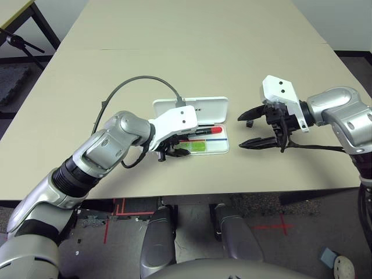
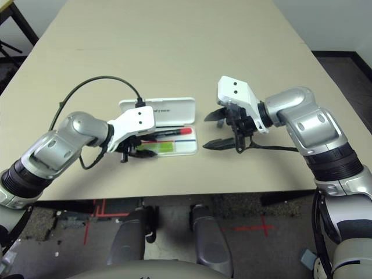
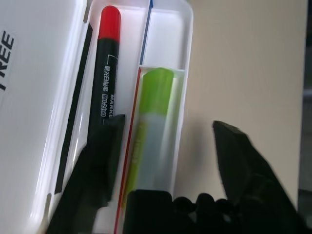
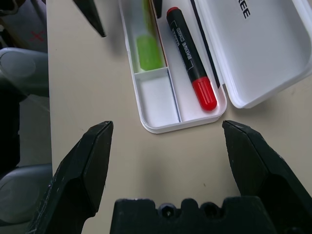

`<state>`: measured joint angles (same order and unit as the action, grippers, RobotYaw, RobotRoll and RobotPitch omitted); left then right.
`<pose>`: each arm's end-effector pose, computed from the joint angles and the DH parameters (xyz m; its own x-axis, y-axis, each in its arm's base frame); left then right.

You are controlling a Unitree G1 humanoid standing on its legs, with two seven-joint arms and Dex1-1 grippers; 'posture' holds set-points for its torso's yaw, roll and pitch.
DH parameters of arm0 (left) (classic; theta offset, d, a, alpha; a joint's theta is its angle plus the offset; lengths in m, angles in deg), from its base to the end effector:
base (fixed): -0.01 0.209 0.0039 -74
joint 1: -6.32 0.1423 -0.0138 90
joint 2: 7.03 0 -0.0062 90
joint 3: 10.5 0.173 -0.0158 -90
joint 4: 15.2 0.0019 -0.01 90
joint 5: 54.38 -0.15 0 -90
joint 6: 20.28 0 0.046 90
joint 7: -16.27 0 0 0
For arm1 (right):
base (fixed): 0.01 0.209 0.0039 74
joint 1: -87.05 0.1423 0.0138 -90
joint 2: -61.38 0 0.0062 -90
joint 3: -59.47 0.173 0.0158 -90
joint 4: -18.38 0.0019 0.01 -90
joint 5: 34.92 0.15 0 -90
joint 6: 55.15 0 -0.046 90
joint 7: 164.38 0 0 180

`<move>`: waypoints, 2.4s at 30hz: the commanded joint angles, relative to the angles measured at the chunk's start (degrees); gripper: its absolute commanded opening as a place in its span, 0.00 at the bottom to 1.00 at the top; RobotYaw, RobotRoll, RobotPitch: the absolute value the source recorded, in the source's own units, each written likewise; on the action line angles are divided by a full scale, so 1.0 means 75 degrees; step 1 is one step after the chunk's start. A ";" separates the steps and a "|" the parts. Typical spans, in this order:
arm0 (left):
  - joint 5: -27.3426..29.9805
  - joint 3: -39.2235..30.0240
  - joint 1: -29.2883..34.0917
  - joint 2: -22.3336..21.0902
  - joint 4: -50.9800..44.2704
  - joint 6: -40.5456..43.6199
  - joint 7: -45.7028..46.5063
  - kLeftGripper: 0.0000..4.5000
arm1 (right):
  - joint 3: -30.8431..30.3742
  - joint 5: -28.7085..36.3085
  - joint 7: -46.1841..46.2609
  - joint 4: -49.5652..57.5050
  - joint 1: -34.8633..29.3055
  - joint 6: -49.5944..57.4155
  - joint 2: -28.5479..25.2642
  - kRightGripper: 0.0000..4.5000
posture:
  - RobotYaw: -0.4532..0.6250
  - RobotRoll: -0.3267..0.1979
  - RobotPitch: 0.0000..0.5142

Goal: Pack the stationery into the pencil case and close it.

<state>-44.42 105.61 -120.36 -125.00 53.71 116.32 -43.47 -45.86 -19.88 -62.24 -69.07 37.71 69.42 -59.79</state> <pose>0.2572 0.1420 0.2068 0.2820 -0.6886 -0.6680 0.9549 0.1342 0.2648 0.2911 -0.2018 0.2327 0.1770 0.7846 -0.5942 -0.9831 0.1118 -0.1452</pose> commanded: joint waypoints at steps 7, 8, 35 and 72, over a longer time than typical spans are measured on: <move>0.1028 -0.2006 0.0670 -0.0938 -0.0552 -0.0661 -0.0561 0.99 | 0.0009 -0.0002 0.0047 0.0088 -0.0215 0.0068 -0.0075 1.00 | 0.40 0.62 0.35; 0.1074 -0.2203 0.0727 -0.1047 -0.0526 -0.0669 -0.0556 0.99 | 0.0037 0.0003 0.0069 0.0101 -0.0255 0.0078 -0.0092 1.00 | 0.40 0.62 0.35; 0.1518 -0.2853 0.0905 -0.1177 -0.0370 -0.1078 -0.0412 0.99 | 0.3710 -0.0138 0.7112 0.0616 0.0114 0.5387 0.2537 1.00 | 0.36 0.62 0.34; 0.1069 -0.2153 0.0597 -0.0706 -0.0287 -0.1348 -0.0069 1.00 | 0.2695 -0.0192 0.8499 0.0066 -0.0707 0.5476 0.3999 0.96 | 0.40 0.62 0.29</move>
<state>-35.82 88.69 -115.47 -130.59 51.15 106.67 -43.86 -25.44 -21.61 1.34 -68.56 33.70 109.63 -30.10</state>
